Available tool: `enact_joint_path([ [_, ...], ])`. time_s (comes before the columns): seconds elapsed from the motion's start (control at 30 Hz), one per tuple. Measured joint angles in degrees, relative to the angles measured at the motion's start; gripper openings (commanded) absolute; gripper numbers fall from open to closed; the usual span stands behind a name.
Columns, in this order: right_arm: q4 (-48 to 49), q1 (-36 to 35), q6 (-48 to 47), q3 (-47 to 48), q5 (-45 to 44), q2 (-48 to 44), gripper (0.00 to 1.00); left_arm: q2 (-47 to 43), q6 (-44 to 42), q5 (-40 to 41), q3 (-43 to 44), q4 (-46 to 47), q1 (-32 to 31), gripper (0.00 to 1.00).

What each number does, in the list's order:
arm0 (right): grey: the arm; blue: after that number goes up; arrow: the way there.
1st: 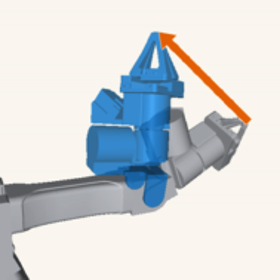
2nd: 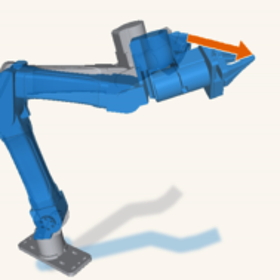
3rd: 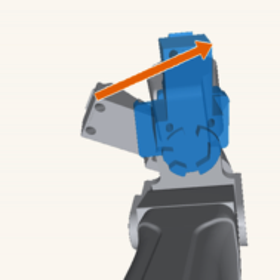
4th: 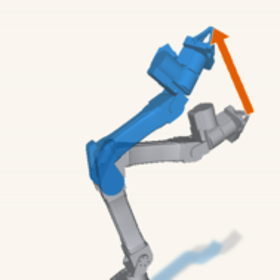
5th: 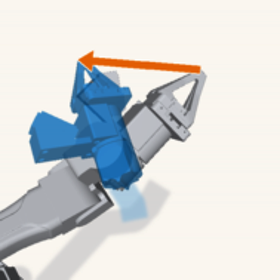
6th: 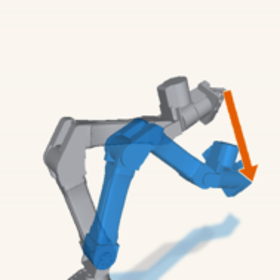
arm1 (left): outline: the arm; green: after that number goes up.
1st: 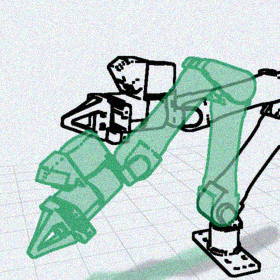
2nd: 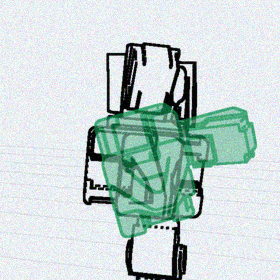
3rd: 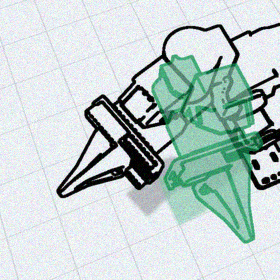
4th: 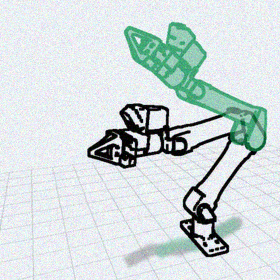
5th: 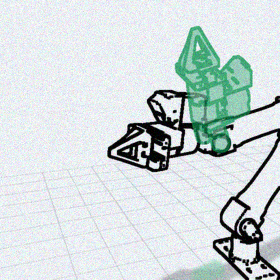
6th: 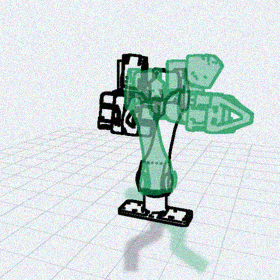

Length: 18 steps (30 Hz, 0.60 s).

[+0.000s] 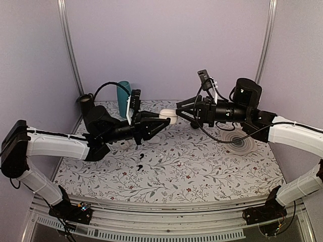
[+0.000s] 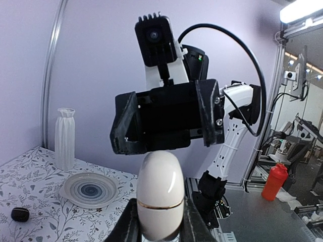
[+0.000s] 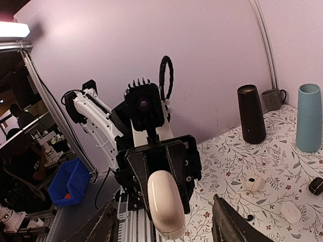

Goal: Insert the wireless bluetooth earbuds into the charging case
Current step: Pass from the left arm to the right

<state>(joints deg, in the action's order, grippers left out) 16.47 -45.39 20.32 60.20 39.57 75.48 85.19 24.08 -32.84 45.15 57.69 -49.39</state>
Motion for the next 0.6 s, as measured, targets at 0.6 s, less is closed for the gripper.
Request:
enact_joint_path([
  [0.6, 2.54, -0.17, 1.92, 0.0, -0.24, 2.34, 0.4, 1.62, 7.15, -1.2, 1.16, 3.1, 0.72, 0.0],
])
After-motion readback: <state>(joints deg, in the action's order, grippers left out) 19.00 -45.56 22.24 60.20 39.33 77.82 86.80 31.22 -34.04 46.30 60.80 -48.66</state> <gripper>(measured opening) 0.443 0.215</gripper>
